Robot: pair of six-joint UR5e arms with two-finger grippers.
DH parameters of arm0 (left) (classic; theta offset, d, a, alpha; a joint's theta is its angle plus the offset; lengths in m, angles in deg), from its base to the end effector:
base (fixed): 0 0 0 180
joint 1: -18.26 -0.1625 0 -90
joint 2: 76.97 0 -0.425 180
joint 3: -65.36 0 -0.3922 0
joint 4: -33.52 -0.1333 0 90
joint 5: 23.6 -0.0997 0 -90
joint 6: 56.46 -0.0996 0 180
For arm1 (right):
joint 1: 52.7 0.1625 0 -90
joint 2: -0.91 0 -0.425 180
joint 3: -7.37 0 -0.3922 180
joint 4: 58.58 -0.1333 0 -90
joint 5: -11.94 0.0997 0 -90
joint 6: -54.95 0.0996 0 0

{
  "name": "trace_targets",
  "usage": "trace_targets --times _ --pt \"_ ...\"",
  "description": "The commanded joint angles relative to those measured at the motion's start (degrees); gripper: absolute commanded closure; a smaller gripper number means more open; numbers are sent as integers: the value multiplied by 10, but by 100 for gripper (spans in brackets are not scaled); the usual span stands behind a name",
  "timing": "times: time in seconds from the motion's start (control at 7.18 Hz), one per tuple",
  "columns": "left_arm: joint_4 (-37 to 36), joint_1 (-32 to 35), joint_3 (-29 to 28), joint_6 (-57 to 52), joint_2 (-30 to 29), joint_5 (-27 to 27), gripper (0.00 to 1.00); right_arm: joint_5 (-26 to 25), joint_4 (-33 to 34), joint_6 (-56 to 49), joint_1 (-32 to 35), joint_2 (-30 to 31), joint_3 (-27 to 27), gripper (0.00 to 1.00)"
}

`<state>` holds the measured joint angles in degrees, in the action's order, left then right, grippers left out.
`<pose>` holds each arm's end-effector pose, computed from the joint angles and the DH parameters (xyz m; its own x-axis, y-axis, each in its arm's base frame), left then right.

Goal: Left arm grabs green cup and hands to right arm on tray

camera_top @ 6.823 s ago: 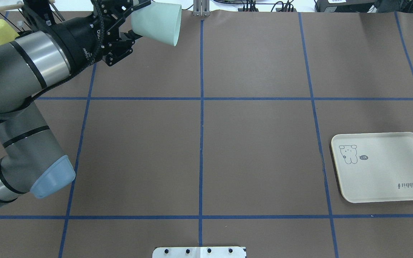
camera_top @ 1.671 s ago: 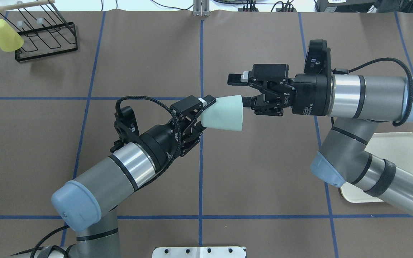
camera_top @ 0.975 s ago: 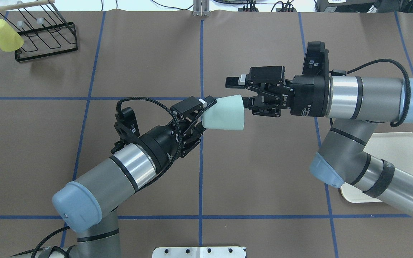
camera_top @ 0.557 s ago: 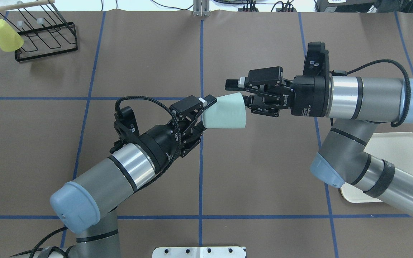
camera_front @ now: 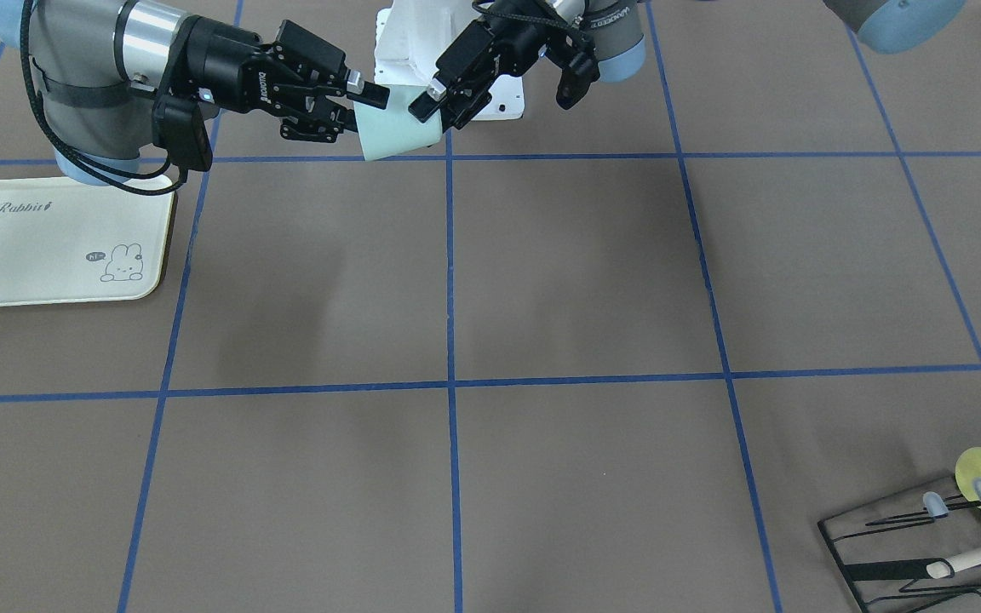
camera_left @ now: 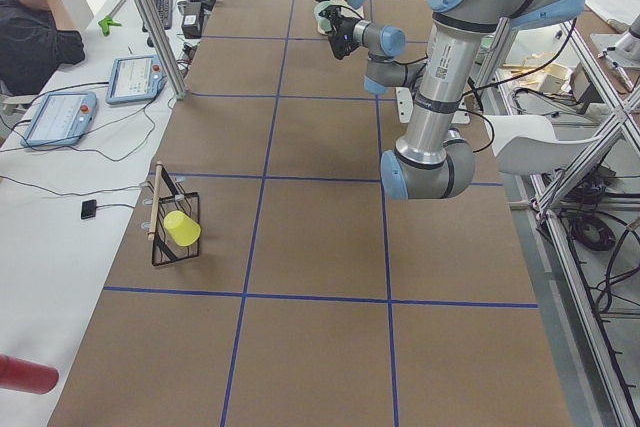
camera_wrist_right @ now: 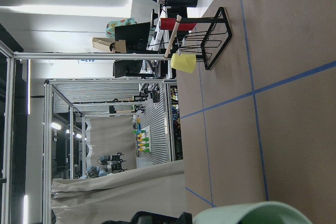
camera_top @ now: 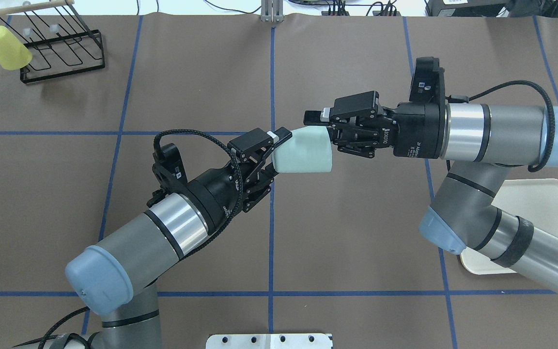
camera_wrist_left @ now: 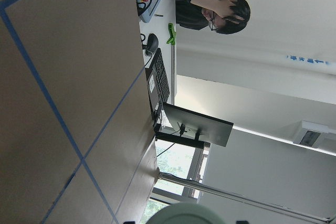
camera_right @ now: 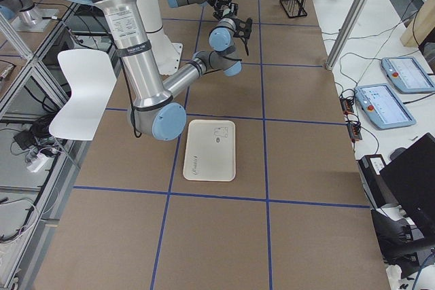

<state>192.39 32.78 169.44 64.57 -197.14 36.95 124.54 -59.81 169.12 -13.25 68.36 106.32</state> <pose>0.4724 -0.3106 0.1305 -0.6639 -0.2917 -0.6886 0.3662 0.6759 -0.6395 -0.3418 -0.4043 0.2165 -0.5189 0.0626 0.8526 -0.1365 0.9785 -0.1549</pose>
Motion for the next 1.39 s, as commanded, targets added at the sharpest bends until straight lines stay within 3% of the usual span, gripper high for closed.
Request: trace_targets --times 0.0,0.42,0.7,0.84,0.97,1.11,1.25 --pt "1 0 0 1 1 0 81 0 0 0 0 1 0 62" --pt "1 0 0 0 0 0 81 0 0 -1 0 1 0 68" --pt "1 -1 0 0 0 0 78 0 -1 -3 0 1 1 96" --pt "2 0 0 1 0 1 61 0 -1 -3 0 1 1 100" --pt "7 -1 0 0 0 1 22 0 -2 -3 1 2 1 100" --pt "7 0 0 -2 3 0 0 -1 -2 -4 1 2 2 100" --pt "7 0 0 -18 4 0 0 0 -2 -4 1 3 3 100"
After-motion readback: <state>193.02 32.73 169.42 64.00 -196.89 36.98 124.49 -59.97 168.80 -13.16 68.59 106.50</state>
